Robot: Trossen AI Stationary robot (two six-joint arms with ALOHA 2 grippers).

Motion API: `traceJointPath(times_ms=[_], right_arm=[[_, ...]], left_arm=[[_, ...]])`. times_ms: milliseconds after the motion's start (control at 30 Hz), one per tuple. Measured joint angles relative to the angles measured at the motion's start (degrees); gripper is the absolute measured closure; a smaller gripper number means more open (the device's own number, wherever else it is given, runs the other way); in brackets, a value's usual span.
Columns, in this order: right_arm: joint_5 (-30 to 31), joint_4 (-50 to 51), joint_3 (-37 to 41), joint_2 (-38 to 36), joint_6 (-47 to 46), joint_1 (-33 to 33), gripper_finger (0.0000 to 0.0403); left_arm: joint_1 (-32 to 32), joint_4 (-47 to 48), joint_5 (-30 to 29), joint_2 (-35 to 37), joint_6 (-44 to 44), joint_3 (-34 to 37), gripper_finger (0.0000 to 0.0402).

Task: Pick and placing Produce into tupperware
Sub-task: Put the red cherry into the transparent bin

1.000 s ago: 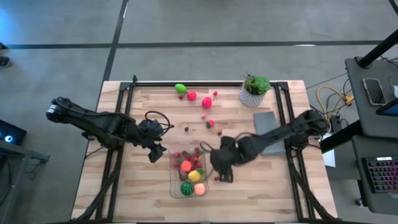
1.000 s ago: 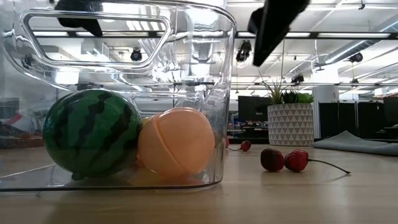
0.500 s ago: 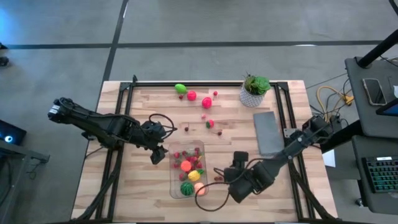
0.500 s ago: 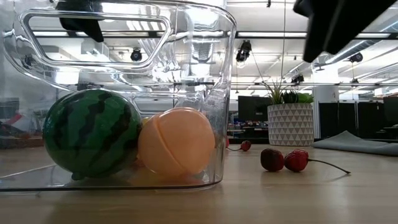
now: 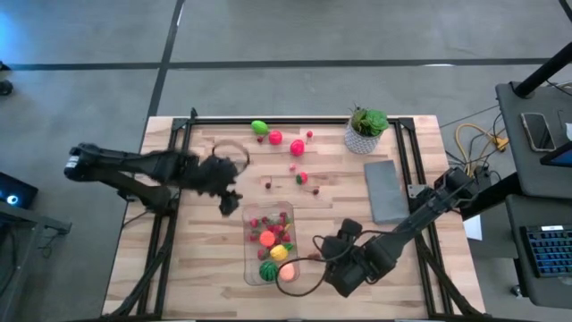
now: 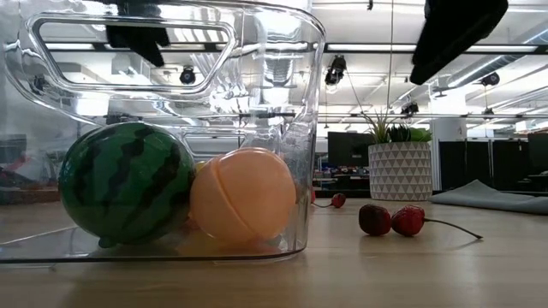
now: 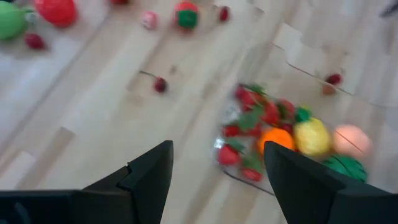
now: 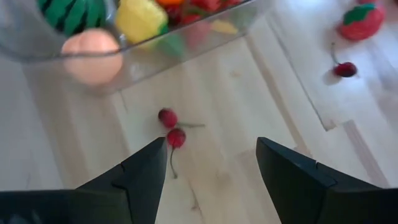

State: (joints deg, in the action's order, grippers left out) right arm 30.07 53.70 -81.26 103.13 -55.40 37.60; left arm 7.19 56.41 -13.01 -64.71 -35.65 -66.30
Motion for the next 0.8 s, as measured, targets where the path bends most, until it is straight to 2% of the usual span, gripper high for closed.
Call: traceJointPath(times_ms=[67, 167, 233, 333, 600, 800], right_arm=[[1.2, 0.03, 0.1, 0.0, -1.94, -0.02, 0.0163], [1.59, 0.05, 0.37, 0.0, -4.04, -0.13, 0.0163], [1.57, 0.4, 0.62, 0.02, -5.54, -0.11, 0.0163], [1.56, 1.96, 0.94, 0.02, -9.38, -0.11, 0.0163], [1.54, 8.68, 1.19, 0.02, -21.02, 0.26, 0.017], [1.52, 9.53, 1.37, 0.02, -23.06, 0.26, 0.017]], left_arm=[[-6.39, -0.46, 3.48, -0.56, 3.65, -0.02, 0.0166], [-17.52, -0.84, 14.3, -3.0, 7.52, -0.03, 0.0166], [-23.56, -1.06, 19.46, -5.79, 8.87, -0.02, 0.0166], [-29.06, -2.89, 21.13, -10.55, 14.33, -0.04, 0.0166], [-29.21, -12.62, 21.08, -22.94, 15.01, -0.2, 0.0166], [-28.84, -12.58, 19.54, -30.22, 11.99, -0.09, 0.0166]])
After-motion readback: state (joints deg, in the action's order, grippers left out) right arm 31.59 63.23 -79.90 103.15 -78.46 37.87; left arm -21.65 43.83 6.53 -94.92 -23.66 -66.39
